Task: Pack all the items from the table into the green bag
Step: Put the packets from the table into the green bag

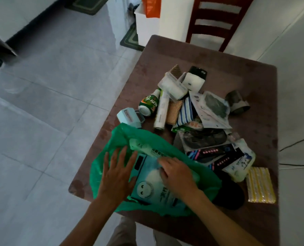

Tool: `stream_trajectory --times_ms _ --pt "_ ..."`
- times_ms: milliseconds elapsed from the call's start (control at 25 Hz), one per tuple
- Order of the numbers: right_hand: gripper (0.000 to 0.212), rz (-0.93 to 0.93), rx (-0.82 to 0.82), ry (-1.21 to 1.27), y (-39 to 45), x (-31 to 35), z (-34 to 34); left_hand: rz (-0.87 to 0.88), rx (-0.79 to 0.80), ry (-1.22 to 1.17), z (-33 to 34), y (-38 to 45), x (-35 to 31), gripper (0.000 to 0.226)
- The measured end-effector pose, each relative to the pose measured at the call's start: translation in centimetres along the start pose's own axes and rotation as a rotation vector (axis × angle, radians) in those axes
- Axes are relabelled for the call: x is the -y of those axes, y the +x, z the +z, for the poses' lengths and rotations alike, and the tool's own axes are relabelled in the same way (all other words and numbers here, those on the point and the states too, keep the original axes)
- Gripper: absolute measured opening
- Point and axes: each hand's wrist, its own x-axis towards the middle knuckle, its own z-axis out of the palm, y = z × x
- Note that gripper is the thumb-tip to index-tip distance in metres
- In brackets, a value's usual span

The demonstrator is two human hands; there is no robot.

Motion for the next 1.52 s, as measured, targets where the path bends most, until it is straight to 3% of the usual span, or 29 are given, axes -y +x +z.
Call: stream_trajectory --times_ms 80,120,160,240,280,320,440,600,680,840,920,960,1040,1120,1240,1360,1440,1520 --pt "0.026 -0.077 -0.258 0.068 0.3 -1.3 -2.9 0.027 -0.044 0.021 0.1 0.4 -0.2 0.079" --pt "0.028 -0.012 -0.301 0.067 0.5 -3.6 -3.9 0.039 -0.054 0.029 0.1 0.6 -0.7 0.081" --pt "0.036 0.133 -0.233 0.043 0.6 -6.6 -4.7 0.035 -0.041 0.035 -0.1 0.8 -1.3 0.086" --pt "0.073 0.511 0.19 -0.014 0.0 -12.1 -4.9 -0.007 -0.011 0.031 0.0 1.1 -2.1 0.098" --pt "0.086 0.599 0.37 -0.041 -0.6 -13.8 -4.3 -0.03 -0.003 0.033 0.0 1.0 -2.2 0.101" --pt "0.091 0.609 0.449 -0.074 -1.2 -14.6 -3.5 -0.055 0.01 0.039 -0.1 1.0 -2.3 0.101" --pt "0.082 0.547 0.368 -0.211 -1.6 -14.8 -2.1 -0.115 -0.003 0.052 -0.5 1.1 -2.2 0.098" --pt "0.048 0.578 0.315 -0.143 -1.2 -15.5 -3.1 -0.129 0.03 0.073 -0.8 1.6 -2.3 0.099" --pt "0.031 0.585 0.193 -0.09 -1.2 -15.3 -3.2 -0.158 0.056 0.055 -0.9 1.6 -2.7 0.098" --pt "0.029 0.557 -0.42 0.306 -0.1 -13.0 -6.9 -0.191 0.033 -0.003 -1.7 1.5 -3.2 0.093" --pt "0.027 0.41 -0.695 0.446 -0.3 -10.1 -11.2 -0.224 -0.005 -0.049 -2.0 1.7 -2.5 0.09" --pt "0.022 0.317 -0.753 0.489 -0.5 -8.2 -13.1 -0.238 -0.017 -0.062 -2.1 1.8 -2.1 0.088" --pt "0.022 0.185 -0.688 0.596 -0.3 -4.4 -14.8 -0.249 -0.048 -0.106 -2.1 1.9 -1.4 0.085" --pt "0.025 0.136 -0.491 0.689 0.6 -1.9 -13.1 -0.26 -0.127 -0.234 -2.6 1.8 -1.3 0.082" --pt "0.023 0.048 -0.226 0.496 2.6 -0.9 -7.1 -0.277 -0.216 -0.41 -3.5 1.6 -0.8 0.081" --pt "0.035 0.105 0.033 0.328 4.1 -0.8 -2.8 -0.225 -0.232 -0.486 -3.9 1.3 0.7 0.086" --pt "0.032 0.128 -0.014 0.358 3.5 -1.7 -3.2 -0.157 -0.194 -0.495 -3.4 1.3 1.1 0.084" --pt "0.024 0.199 -0.242 0.368 2.0 -4.6 -4.9 -0.111 -0.159 -0.491 -2.6 1.5 0.9 0.075"
